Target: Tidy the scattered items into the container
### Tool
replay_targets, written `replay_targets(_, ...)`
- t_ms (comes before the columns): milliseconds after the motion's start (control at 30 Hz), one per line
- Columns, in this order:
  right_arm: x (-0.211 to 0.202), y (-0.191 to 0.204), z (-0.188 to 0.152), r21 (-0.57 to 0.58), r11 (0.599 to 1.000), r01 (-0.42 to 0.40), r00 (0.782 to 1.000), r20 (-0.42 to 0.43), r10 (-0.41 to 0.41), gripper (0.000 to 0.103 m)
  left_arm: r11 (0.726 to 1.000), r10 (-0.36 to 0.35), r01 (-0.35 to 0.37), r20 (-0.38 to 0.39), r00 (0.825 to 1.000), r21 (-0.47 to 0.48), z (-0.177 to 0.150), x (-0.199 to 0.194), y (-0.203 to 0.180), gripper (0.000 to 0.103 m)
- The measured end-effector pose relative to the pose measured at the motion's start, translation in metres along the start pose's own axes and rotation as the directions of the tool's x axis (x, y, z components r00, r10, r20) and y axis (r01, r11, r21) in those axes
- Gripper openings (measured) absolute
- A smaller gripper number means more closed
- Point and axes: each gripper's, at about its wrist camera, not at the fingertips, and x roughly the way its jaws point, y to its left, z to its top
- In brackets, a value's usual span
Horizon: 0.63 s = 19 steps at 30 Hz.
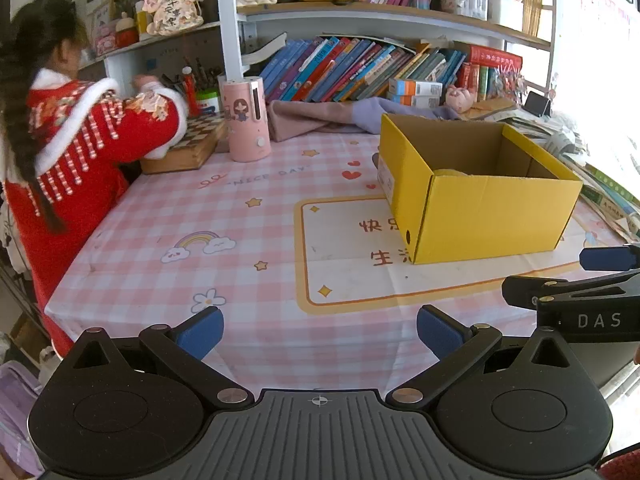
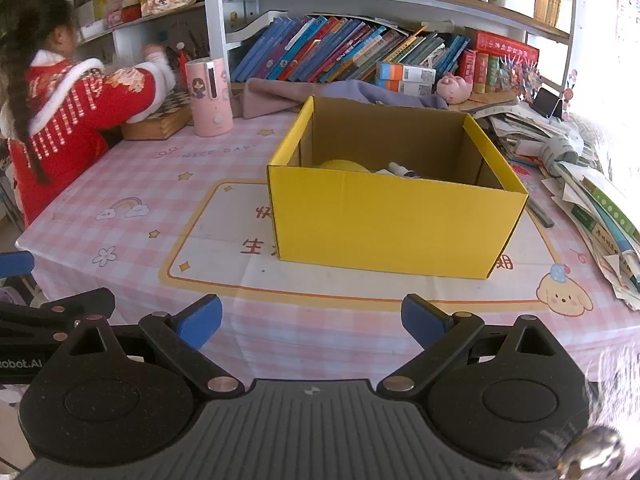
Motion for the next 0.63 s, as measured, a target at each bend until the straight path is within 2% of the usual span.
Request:
replay_targets(267, 0.0001, -0.0017, 0.0000, 0.006, 1.000, -0.006, 1.000, -0.006, 0.006, 0.097, 0.999, -0.036, 0.036, -0.005, 0.999, -0.041, -0.0024, 0.0013, 0.0019, 0.103)
replay_targets(633, 0.0022, -0.0081, -0.0008, 0.022, 1.000, 0.009, 1.000, -0.013, -0.009, 0.097, 0.998, -0.049, 0.049, 0.013, 0.999, -0.033, 0.0028, 0.0061, -0.0030, 0.103)
